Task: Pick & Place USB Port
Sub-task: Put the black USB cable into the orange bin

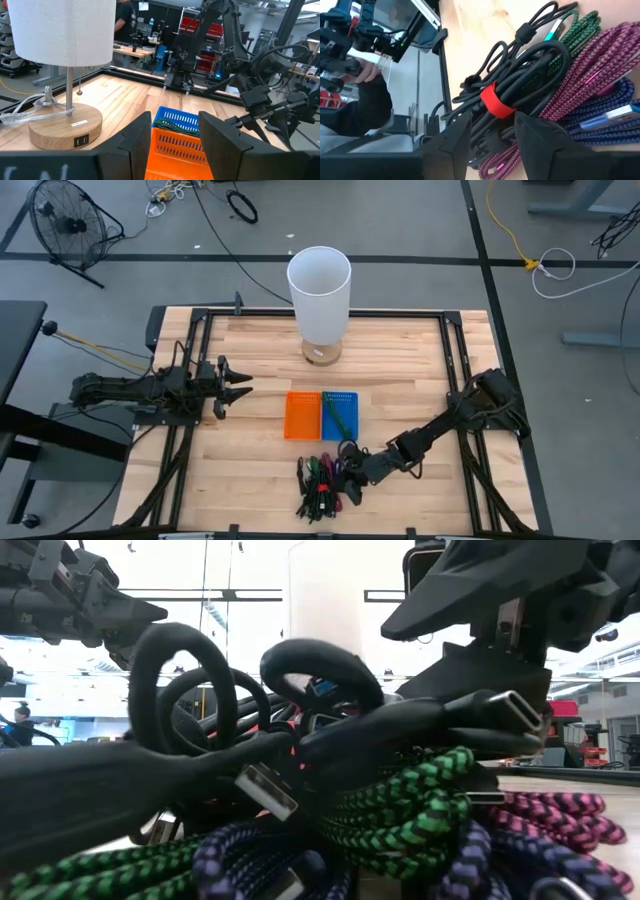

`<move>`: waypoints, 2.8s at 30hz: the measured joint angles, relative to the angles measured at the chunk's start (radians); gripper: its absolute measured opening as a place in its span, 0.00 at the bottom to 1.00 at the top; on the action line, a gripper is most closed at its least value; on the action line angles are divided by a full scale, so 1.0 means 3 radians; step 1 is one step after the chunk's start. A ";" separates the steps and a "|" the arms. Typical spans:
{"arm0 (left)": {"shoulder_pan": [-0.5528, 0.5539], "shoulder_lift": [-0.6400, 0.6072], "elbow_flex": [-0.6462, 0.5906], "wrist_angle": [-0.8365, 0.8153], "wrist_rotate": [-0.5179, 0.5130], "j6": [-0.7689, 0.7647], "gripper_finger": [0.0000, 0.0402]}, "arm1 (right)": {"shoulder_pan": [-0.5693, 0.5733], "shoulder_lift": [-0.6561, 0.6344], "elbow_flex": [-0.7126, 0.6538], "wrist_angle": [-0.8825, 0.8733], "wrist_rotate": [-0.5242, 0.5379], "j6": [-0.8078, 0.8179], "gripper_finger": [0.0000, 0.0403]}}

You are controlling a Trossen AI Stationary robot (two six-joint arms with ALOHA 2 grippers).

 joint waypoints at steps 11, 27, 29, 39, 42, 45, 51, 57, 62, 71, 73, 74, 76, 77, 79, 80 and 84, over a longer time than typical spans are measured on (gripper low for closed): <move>0.0000 0.0000 0.0000 -0.0003 0.0000 0.0000 0.42 | -0.0218 0.0000 0.0000 -0.0015 -0.0430 -0.0185 0.38; 0.0000 0.0000 0.0000 -0.0007 0.0000 0.0001 0.42 | -0.0443 -0.0145 0.0000 -0.0180 -0.0847 -0.0486 0.32; 0.0000 0.0000 0.0000 -0.0011 0.0000 0.0001 0.42 | -0.0420 -0.0214 0.0000 -0.0352 -0.0893 -0.0438 0.30; 0.0000 -0.0001 0.0000 -0.0023 0.0001 0.0001 0.42 | -0.0208 -0.0270 0.0000 -0.0620 -0.0350 -0.0255 0.25; -0.0001 -0.0001 0.0000 -0.0023 0.0000 0.0001 0.42 | -0.0195 -0.0271 0.0000 -0.0611 -0.0244 -0.0255 0.25; 0.0000 -0.0001 0.0000 -0.0023 0.0000 0.0001 0.42 | -0.0196 -0.0271 0.0000 -0.0610 -0.0235 -0.0254 0.25; -0.0001 0.0000 0.0000 -0.0022 0.0000 0.0001 0.42 | -0.0187 -0.0257 0.0000 -0.0595 -0.0236 -0.0226 0.25; -0.0001 -0.0001 0.0000 -0.0022 0.0001 0.0001 0.42 | -0.0172 -0.0084 0.0000 -0.0273 -0.0263 -0.0177 0.25; -0.0001 -0.0001 0.0000 -0.0028 0.0000 0.0001 0.42 | -0.0174 -0.0055 0.0001 -0.0236 -0.0334 -0.0175 0.25; -0.0001 -0.0001 0.0000 -0.0041 0.0001 0.0000 0.42 | -0.0128 -0.0052 0.0000 -0.0351 -0.0315 -0.0090 0.25; 0.0000 -0.0001 0.0000 -0.0042 0.0001 0.0001 0.42 | -0.0121 -0.0052 0.0000 -0.0305 -0.0264 -0.0096 0.25; 0.0000 0.0000 0.0000 -0.0042 0.0001 0.0000 0.42 | -0.0124 -0.0052 0.0000 -0.0286 -0.0244 -0.0098 0.25; -0.0001 0.0000 0.0000 -0.0042 0.0001 0.0000 0.42 | -0.0128 -0.0052 0.0000 -0.0278 -0.0218 -0.0100 0.25; -0.0001 -0.0001 0.0000 -0.0042 0.0001 0.0001 0.42 | -0.0130 -0.0052 0.0000 -0.0282 -0.0215 -0.0100 0.25; -0.0001 -0.0001 0.0000 -0.0044 0.0000 0.0000 0.42 | -0.0129 -0.0052 0.0000 -0.0299 -0.0216 -0.0099 0.25; 0.0000 -0.0001 0.0000 -0.0044 0.0001 0.0000 0.42 | -0.0128 -0.0052 0.0000 -0.0322 -0.0220 -0.0091 0.25; 0.0000 -0.0001 0.0000 -0.0045 0.0001 0.0000 0.42 | -0.0125 -0.0052 0.0000 -0.0336 -0.0219 -0.0090 0.25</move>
